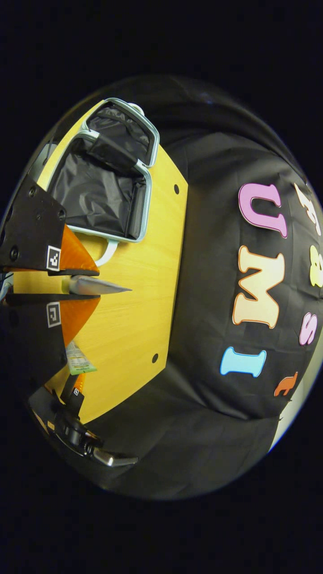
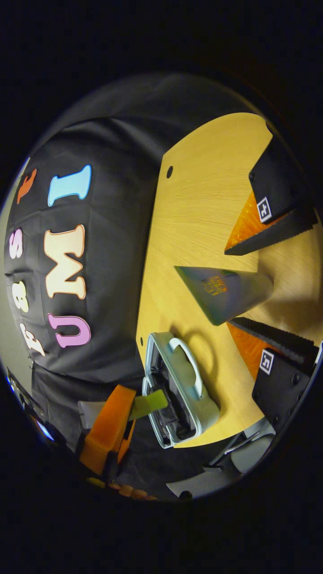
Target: First open the suitcase, pack the skin care products into it, and then close the suitcase.
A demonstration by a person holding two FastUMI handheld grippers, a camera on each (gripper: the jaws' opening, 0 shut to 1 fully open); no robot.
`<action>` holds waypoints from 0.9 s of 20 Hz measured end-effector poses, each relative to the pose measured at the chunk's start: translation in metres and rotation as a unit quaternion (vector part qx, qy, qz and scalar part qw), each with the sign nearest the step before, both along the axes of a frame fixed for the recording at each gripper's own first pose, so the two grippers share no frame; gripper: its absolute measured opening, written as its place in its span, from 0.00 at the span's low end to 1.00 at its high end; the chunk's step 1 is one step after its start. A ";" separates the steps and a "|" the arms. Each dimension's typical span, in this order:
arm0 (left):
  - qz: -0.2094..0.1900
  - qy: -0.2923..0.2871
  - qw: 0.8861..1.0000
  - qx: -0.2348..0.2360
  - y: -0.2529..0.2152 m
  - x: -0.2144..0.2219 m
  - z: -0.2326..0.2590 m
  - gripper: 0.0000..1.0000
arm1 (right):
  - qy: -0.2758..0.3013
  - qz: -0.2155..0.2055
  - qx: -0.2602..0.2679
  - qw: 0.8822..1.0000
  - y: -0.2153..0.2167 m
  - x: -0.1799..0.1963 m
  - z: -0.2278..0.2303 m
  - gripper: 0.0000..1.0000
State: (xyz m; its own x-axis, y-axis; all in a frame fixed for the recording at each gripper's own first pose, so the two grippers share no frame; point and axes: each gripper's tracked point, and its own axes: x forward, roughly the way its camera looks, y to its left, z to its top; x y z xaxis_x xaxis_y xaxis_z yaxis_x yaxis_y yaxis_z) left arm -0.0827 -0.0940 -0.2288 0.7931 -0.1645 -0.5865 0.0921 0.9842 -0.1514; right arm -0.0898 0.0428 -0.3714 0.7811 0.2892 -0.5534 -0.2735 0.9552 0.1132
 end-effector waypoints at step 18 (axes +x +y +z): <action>0.031 0.087 0.995 0.037 0.121 -0.001 -0.037 0.11 | 0.000 -0.023 0.018 1.000 0.042 0.040 0.086 0.24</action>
State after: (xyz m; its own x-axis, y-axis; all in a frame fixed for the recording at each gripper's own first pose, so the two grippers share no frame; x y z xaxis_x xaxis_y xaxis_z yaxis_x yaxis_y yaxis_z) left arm -0.0836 0.0271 -0.2656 0.6855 -0.0708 -0.7246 0.0104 0.9961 -0.0875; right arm -0.0496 0.0851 -0.2858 0.7933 0.2729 -0.5442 -0.2301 0.9620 0.1471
